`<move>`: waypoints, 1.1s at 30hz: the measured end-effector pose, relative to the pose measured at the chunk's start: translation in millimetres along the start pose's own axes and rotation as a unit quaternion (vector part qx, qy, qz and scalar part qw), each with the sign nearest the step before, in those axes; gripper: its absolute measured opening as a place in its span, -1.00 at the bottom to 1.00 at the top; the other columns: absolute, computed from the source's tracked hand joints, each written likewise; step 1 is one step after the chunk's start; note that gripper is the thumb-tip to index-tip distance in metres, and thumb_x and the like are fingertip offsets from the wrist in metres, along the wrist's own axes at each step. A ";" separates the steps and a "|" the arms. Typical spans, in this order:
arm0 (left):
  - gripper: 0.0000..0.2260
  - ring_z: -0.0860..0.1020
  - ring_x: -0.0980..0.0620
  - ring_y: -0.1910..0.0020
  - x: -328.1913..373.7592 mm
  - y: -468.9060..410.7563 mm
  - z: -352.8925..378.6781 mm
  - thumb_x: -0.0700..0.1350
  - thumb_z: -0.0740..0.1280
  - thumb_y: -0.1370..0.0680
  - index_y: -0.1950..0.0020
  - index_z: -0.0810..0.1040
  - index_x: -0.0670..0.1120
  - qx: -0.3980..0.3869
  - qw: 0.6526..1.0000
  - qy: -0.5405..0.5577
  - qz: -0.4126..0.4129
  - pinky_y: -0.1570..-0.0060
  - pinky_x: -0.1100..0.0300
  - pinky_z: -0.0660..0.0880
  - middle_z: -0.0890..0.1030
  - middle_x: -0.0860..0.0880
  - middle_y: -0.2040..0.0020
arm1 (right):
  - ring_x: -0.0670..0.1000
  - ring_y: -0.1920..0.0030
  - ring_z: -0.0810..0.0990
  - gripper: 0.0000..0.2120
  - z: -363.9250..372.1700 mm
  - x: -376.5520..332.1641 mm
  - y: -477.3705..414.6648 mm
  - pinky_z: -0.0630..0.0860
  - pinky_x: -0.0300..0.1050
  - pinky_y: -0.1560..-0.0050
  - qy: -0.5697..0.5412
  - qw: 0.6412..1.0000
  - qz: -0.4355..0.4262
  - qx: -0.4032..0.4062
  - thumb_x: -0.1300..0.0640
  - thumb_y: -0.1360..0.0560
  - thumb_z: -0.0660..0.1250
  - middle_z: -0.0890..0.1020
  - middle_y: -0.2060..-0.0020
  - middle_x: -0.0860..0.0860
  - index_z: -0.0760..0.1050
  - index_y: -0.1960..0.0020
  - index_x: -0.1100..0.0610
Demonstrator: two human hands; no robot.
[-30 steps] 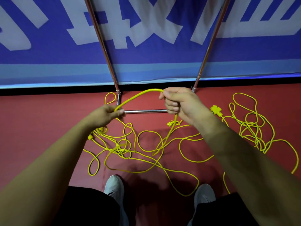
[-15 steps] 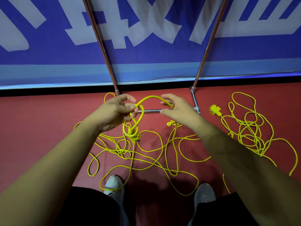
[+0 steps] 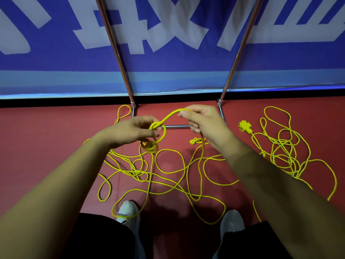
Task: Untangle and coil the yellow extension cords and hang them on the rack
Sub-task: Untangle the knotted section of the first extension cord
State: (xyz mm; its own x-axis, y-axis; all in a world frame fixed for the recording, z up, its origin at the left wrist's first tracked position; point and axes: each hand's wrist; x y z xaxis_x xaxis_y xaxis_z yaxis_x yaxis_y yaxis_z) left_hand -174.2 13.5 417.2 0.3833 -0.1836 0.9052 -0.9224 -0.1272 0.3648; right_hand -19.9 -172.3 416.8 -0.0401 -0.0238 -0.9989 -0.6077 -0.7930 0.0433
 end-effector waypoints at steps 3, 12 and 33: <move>-0.90 0.65 -0.04 0.02 -0.9 1.3 -3.9 -0.32 0.30 -0.59 -0.04 0.55 -0.14 0.044 0.999 -0.009 0.004 -0.07 0.02 0.51 0.68 -0.23 0.01 | -0.03 0.49 0.34 -0.86 -4.6 1.3 -3.0 0.30 -0.21 0.49 0.033 0.999 0.032 0.012 0.20 -0.51 0.42 0.39 0.50 0.06 0.63 0.12 0.31; -0.96 0.54 -0.02 0.24 0.0 -6.8 -3.8 -0.25 0.34 -0.60 -0.01 0.50 -0.18 0.078 0.993 -0.062 0.056 0.11 0.04 0.41 0.61 -0.07 0.31 | 0.00 0.36 0.58 -0.76 5.0 2.8 4.9 0.48 -0.19 0.38 0.122 0.977 0.118 -0.127 0.12 -0.50 0.43 0.64 0.34 0.09 0.56 0.09 0.33; -0.62 0.58 -0.03 0.14 16.6 -17.9 1.4 -0.14 0.47 -0.47 -0.21 0.41 -0.11 0.189 0.961 0.143 0.142 0.12 0.18 0.51 0.57 -0.10 0.07 | 0.23 0.25 0.69 -0.77 6.1 -17.4 1.5 0.62 -0.04 0.30 -0.185 0.967 0.142 -0.104 0.11 -0.67 0.08 0.65 0.32 0.22 0.42 -0.01 0.23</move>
State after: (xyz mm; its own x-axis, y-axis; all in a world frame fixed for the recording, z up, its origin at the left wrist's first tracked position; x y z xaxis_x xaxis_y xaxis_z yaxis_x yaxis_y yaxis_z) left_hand -151.3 11.4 425.3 0.0405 0.0061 0.9992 -0.8841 -0.4657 0.0386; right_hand -25.0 -169.4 434.3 -0.4854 -0.0701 -0.8715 -0.3592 -0.8928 0.2718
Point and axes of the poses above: each hand's wrist, its own y-axis away from the middle knuckle, its own z-axis out of the palm, x = y × z
